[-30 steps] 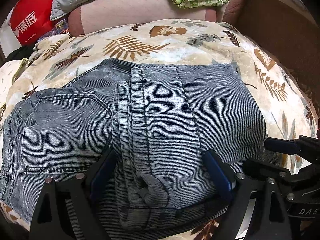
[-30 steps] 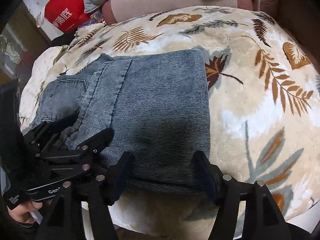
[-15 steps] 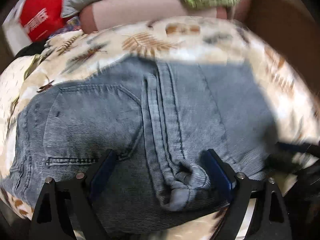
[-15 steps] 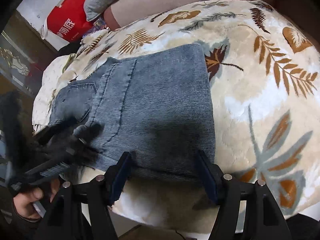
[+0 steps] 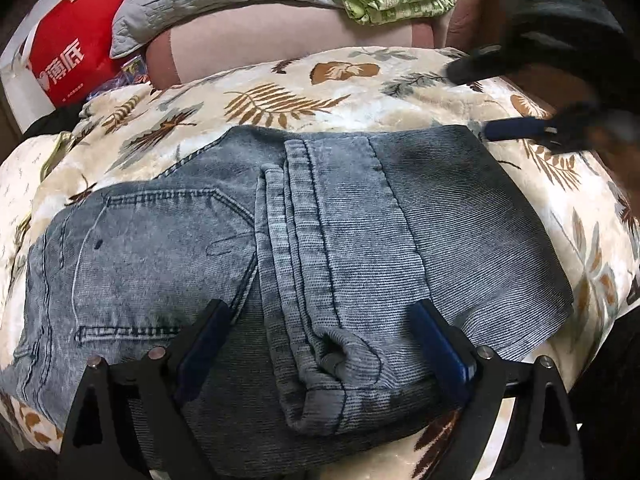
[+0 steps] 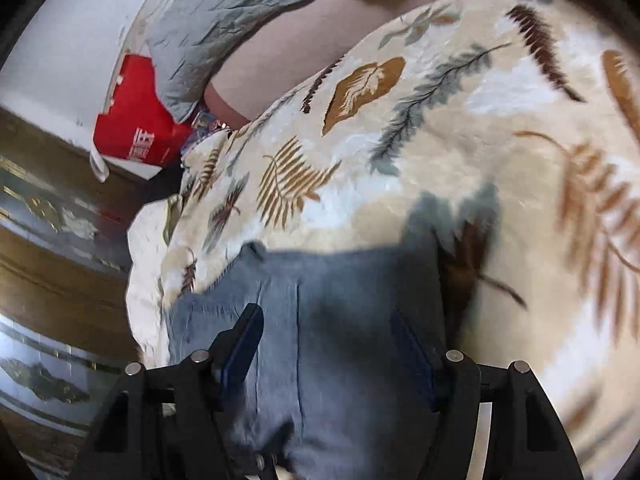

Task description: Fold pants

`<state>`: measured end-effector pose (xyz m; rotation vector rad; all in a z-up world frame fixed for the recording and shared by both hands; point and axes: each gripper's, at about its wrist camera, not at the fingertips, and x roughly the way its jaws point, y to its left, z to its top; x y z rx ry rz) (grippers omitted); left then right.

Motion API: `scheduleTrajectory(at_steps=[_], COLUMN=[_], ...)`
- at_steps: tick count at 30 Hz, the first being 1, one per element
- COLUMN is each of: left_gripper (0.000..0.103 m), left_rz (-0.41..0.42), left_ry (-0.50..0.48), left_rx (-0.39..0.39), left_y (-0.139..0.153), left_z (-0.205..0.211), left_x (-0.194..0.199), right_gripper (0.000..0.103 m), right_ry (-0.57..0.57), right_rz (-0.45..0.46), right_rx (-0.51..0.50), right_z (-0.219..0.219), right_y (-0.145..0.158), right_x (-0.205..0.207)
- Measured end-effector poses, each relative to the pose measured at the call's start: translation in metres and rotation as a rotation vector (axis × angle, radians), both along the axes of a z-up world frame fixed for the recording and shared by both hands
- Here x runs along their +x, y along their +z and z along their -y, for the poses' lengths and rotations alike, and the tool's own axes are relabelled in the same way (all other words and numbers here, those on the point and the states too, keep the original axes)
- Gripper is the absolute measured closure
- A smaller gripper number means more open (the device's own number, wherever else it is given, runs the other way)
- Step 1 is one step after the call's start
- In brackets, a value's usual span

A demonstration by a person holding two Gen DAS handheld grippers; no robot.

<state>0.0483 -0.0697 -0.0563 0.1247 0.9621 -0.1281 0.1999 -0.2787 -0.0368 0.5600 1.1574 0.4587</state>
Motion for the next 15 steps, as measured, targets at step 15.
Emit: scheduleTrajectory(at_steps=[15], left_gripper=[0.006], left_rz=[0.000], left_ry=[-0.005], left_rx=[-0.048], left_y=[0.006], left_z=[-0.007], left_x=[0.004], right_gripper=[0.030], right_ry=[0.066], right_rz=[-0.098], right_rx=[-0.087], right_z=[-0.016], right_y=[-0.045], right_x=[-0.028])
